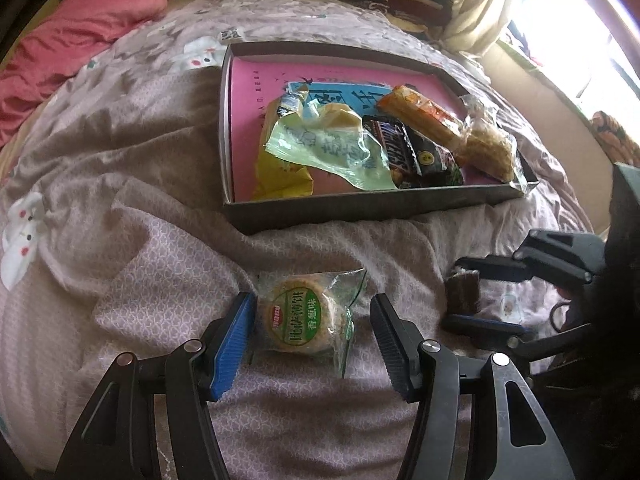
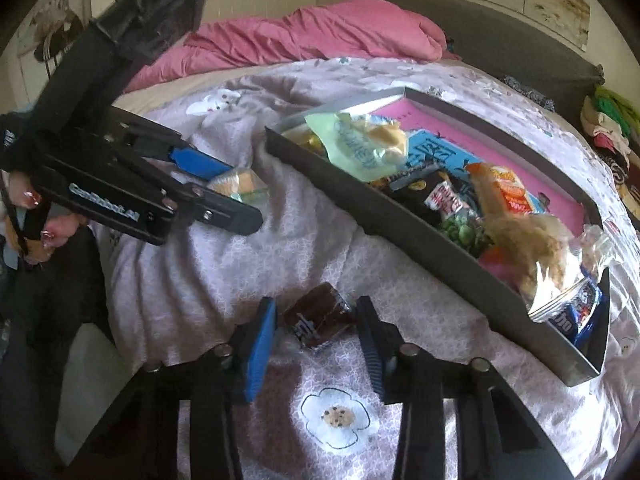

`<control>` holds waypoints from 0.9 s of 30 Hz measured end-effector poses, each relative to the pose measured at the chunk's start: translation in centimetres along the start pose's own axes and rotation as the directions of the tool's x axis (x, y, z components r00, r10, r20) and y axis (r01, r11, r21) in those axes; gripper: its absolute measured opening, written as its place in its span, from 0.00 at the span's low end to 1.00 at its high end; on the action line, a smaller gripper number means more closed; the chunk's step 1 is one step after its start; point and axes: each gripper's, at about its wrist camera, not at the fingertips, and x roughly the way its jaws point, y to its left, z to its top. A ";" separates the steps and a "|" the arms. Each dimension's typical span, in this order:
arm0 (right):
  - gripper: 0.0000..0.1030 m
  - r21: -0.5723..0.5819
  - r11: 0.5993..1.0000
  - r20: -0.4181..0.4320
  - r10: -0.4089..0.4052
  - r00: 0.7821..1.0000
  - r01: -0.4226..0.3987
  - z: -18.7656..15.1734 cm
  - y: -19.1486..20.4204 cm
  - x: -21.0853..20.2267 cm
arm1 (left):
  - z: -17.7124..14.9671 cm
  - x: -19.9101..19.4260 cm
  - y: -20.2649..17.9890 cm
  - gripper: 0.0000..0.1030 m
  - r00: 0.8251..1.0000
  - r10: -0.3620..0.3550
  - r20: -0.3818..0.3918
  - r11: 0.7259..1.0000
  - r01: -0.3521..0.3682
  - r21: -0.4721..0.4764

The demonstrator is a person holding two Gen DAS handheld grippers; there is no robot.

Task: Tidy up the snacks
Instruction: 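Grasp the brown chocolate with the right tool while the left tool grasps the round mooncake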

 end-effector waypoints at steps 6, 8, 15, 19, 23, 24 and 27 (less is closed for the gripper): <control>0.36 0.076 0.997 0.019 0.031 0.999 -0.032 0.1 -1.1 -0.4 | 0.0 0.1 0.4 0.43 1.000 -0.025 0.018 0.999 0.025 -0.035; 0.36 0.109 0.993 0.042 0.040 0.998 -0.044 0.1 -1.6 -1.1 | 0.1 0.1 0.2 0.42 0.999 -0.026 0.020 0.999 0.026 -0.029; 0.36 0.198 0.977 0.178 0.045 0.983 -0.081 0.6 -3.1 -4.3 | 0.6 -2.6 -1.4 0.42 0.996 -0.026 0.082 1.000 0.025 0.011; 0.36 0.246 0.967 0.251 0.006 0.968 -0.070 0.8 -4.3 -6.3 | 1.5 -3.9 -2.5 0.42 0.993 -0.007 0.120 0.999 0.002 0.043; 0.36 0.311 0.948 0.316 -0.042 0.948 -0.061 0.7 -6.1 -8.2 | 2.2 -4.8 -3.5 0.42 0.990 0.002 0.144 0.998 -0.011 0.064; 0.36 0.327 0.944 0.329 -0.060 0.942 -0.053 0.7 -6.6 -8.7 | 2.5 -4.8 -3.7 0.42 0.989 0.004 0.147 0.998 -0.014 0.065; 0.36 0.369 0.929 0.346 -0.106 0.932 -0.032 0.4 -7.8 -9.7 | 3.0 -4.9 -4.2 0.42 0.988 0.010 0.156 0.998 -0.020 0.064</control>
